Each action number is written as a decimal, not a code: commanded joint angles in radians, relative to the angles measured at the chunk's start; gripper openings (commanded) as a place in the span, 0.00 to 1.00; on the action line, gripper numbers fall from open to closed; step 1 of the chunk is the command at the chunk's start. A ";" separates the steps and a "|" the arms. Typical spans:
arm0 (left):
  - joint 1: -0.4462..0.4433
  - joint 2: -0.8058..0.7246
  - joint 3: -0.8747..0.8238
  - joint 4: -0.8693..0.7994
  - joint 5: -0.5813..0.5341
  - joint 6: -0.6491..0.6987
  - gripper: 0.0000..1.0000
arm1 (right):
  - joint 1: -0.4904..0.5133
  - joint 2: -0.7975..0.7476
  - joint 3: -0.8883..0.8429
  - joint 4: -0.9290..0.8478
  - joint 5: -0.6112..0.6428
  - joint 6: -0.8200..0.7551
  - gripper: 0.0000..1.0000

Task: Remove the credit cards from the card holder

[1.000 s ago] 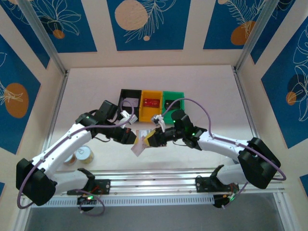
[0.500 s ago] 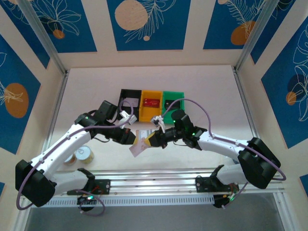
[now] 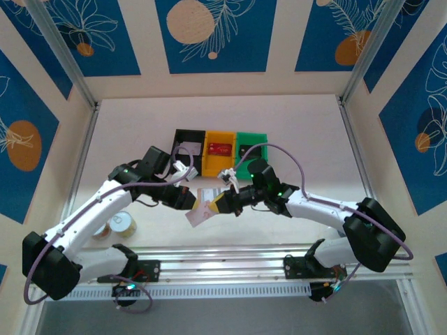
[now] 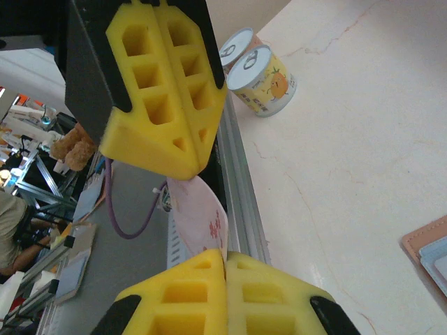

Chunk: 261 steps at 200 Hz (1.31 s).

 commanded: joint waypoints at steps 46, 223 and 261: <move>0.018 -0.090 0.019 0.014 -0.076 0.017 0.43 | -0.025 0.001 0.002 -0.005 0.022 0.016 0.00; 0.051 -0.411 -0.211 0.498 -1.066 0.023 0.99 | -0.078 -0.086 0.232 -0.394 0.572 0.244 0.00; 0.053 -0.468 -0.310 0.538 -1.184 0.010 1.00 | -0.045 0.025 0.353 -0.453 0.627 0.290 0.00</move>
